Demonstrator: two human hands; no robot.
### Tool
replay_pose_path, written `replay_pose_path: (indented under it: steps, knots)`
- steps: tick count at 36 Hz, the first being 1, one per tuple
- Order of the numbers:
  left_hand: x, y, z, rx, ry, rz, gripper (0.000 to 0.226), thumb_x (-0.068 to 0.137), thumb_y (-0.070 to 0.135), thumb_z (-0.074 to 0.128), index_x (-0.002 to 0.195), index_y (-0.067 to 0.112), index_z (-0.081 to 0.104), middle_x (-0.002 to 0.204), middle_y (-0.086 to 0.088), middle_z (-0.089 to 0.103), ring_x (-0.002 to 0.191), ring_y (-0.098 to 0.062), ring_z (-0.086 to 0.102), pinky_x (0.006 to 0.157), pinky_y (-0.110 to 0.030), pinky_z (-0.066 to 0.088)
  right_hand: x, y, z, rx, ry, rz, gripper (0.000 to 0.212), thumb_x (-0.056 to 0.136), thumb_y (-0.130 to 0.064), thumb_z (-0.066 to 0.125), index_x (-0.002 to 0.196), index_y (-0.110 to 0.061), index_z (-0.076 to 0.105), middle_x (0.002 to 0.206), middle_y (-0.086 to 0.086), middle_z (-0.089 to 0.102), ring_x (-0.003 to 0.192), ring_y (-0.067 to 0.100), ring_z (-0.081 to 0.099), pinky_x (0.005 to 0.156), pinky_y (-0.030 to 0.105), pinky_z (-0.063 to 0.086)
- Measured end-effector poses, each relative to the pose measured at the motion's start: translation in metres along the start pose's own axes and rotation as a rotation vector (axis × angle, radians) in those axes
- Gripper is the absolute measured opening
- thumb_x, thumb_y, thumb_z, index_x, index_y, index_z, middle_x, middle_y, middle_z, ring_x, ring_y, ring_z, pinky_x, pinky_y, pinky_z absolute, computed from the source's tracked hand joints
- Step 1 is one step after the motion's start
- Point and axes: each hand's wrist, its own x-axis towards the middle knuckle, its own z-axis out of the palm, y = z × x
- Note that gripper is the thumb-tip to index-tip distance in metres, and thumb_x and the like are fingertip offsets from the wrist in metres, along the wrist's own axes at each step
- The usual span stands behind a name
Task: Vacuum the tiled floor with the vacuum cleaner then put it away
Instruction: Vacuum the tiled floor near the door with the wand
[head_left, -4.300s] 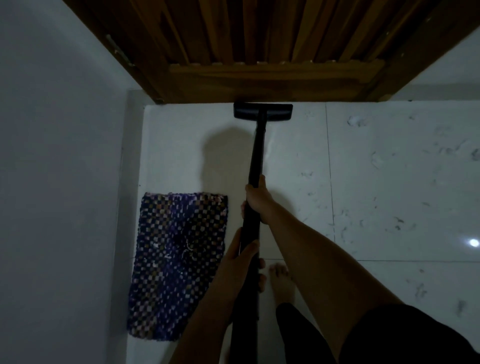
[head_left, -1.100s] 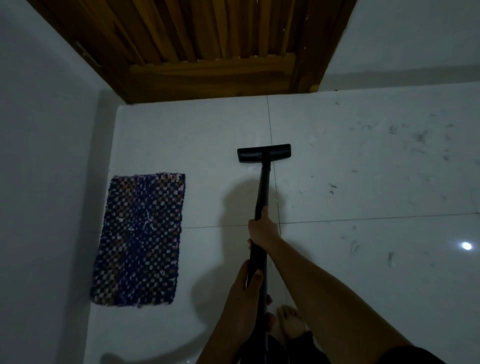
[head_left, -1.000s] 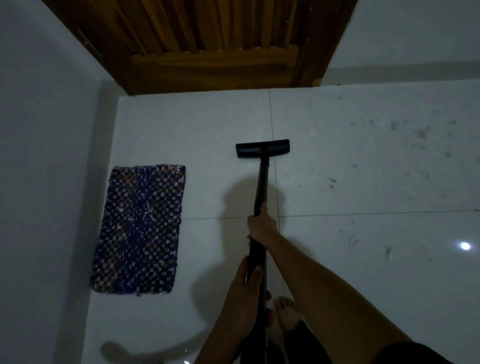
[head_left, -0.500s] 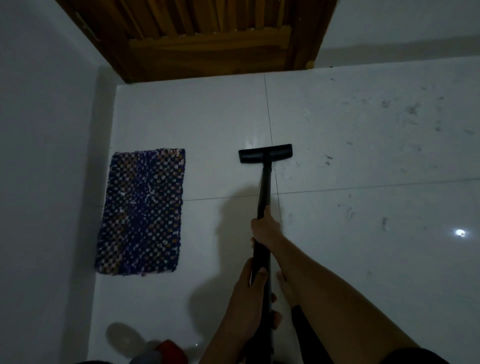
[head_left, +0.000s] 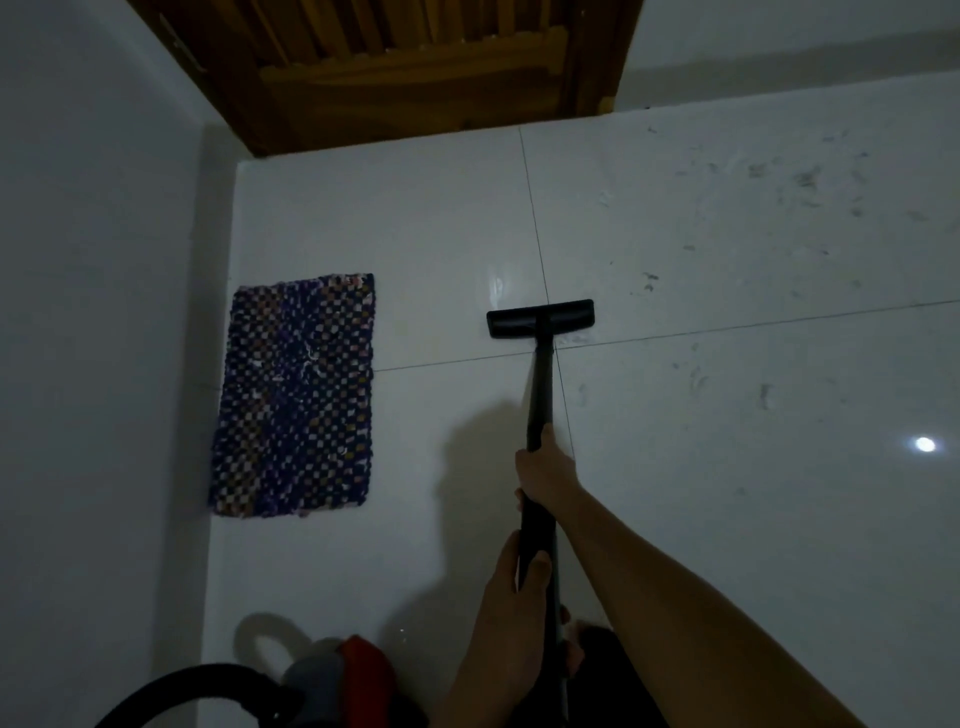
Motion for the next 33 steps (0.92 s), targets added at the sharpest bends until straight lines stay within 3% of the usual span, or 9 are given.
replay_pose_path:
  steps: [3, 5, 7, 11, 13, 15, 22, 26, 33]
  knots:
    - [-0.007, -0.009, 0.010, -0.029, 0.027, 0.010, 0.038, 0.100, 0.025, 0.036, 0.136, 0.033, 0.029, 0.080, 0.001, 0.063, 0.058, -0.010, 0.063, 0.052, -0.018, 0.052, -0.006, 0.010, -0.007, 0.008, 0.004, -0.029, 0.071, 0.095, -0.013, 0.041, 0.153, -0.029, 0.004, 0.110, 0.021, 0.057, 0.054, 0.022, 0.054, 0.047, 0.030, 0.048]
    - [-0.012, -0.014, 0.017, 0.000, 0.042, 0.020, 0.042, 0.100, 0.030, 0.037, 0.140, 0.033, 0.026, 0.117, -0.012, 0.064, 0.094, -0.024, 0.067, 0.081, -0.033, 0.056, -0.011, 0.013, -0.013, 0.000, 0.007, -0.045, 0.071, 0.096, -0.014, 0.041, 0.153, -0.029, 0.003, 0.105, 0.019, 0.056, 0.053, 0.021, 0.053, 0.046, 0.029, 0.046]
    - [-0.015, -0.018, 0.022, -0.002, 0.054, 0.032, 0.046, 0.099, 0.033, 0.037, 0.142, 0.032, 0.024, 0.137, -0.016, 0.052, 0.109, -0.030, 0.062, 0.091, -0.039, 0.052, -0.014, 0.017, -0.018, -0.003, 0.011, -0.056, 0.070, 0.096, -0.015, 0.040, 0.153, -0.029, 0.002, 0.102, 0.018, 0.055, 0.053, 0.021, 0.053, 0.048, 0.030, 0.048]
    - [-0.019, -0.027, 0.033, -0.004, 0.046, 0.055, 0.050, 0.099, 0.034, 0.037, 0.146, 0.025, 0.024, 0.133, -0.016, 0.054, 0.105, -0.026, 0.064, 0.081, -0.032, 0.053, -0.022, 0.022, -0.027, -0.010, 0.003, -0.052, 0.070, 0.096, -0.014, 0.040, 0.154, -0.029, 0.003, 0.104, 0.018, 0.056, 0.054, 0.021, 0.053, 0.048, 0.030, 0.048]
    - [-0.021, -0.029, 0.036, -0.031, 0.013, 0.030, 0.047, 0.100, 0.031, 0.036, 0.145, 0.024, 0.025, 0.116, -0.016, 0.062, 0.071, -0.010, 0.069, 0.057, -0.019, 0.050, -0.026, 0.027, -0.029, 0.009, 0.000, -0.041, 0.069, 0.097, -0.014, 0.040, 0.153, -0.030, 0.004, 0.094, 0.014, 0.055, 0.053, 0.021, 0.052, 0.046, 0.029, 0.046]
    - [-0.025, -0.034, 0.038, -0.068, 0.000, 0.021, 0.042, 0.100, 0.029, 0.037, 0.141, 0.029, 0.027, 0.093, -0.011, 0.064, 0.048, -0.003, 0.061, 0.046, -0.018, 0.047, -0.030, 0.032, -0.029, 0.014, -0.003, -0.027, 0.068, 0.097, -0.014, 0.040, 0.153, -0.029, 0.004, 0.084, 0.010, 0.053, 0.053, 0.021, 0.052, 0.045, 0.029, 0.046]
    - [-0.043, -0.063, 0.039, -0.093, -0.019, -0.048, 0.044, 0.099, 0.031, 0.039, 0.141, 0.025, 0.030, 0.106, -0.023, 0.063, 0.080, -0.038, 0.065, 0.065, -0.038, 0.052, -0.049, 0.063, -0.020, -0.024, -0.018, -0.001, 0.070, 0.096, -0.012, 0.039, 0.153, -0.029, 0.001, 0.081, 0.008, 0.049, 0.055, 0.022, 0.053, 0.049, 0.031, 0.048]
    - [-0.056, -0.084, 0.034, -0.130, -0.036, -0.037, 0.042, 0.099, 0.028, 0.039, 0.140, 0.026, 0.030, 0.078, -0.009, 0.058, 0.057, -0.022, 0.056, 0.054, -0.032, 0.048, -0.062, 0.082, -0.009, -0.013, -0.021, 0.029, 0.071, 0.096, -0.011, 0.039, 0.153, -0.029, 0.001, 0.080, 0.007, 0.046, 0.057, 0.023, 0.054, 0.051, 0.033, 0.050]
    - [-0.097, -0.120, 0.020, -0.139, -0.090, -0.044, 0.015, 0.100, 0.028, 0.038, 0.110, 0.038, 0.039, 0.075, -0.011, 0.053, 0.056, -0.019, 0.053, 0.042, -0.025, 0.047, -0.093, 0.123, 0.016, -0.007, -0.001, 0.039, 0.073, 0.096, -0.010, 0.041, 0.153, -0.025, -0.001, 0.091, 0.014, 0.053, 0.061, 0.024, 0.056, 0.063, 0.039, 0.055]
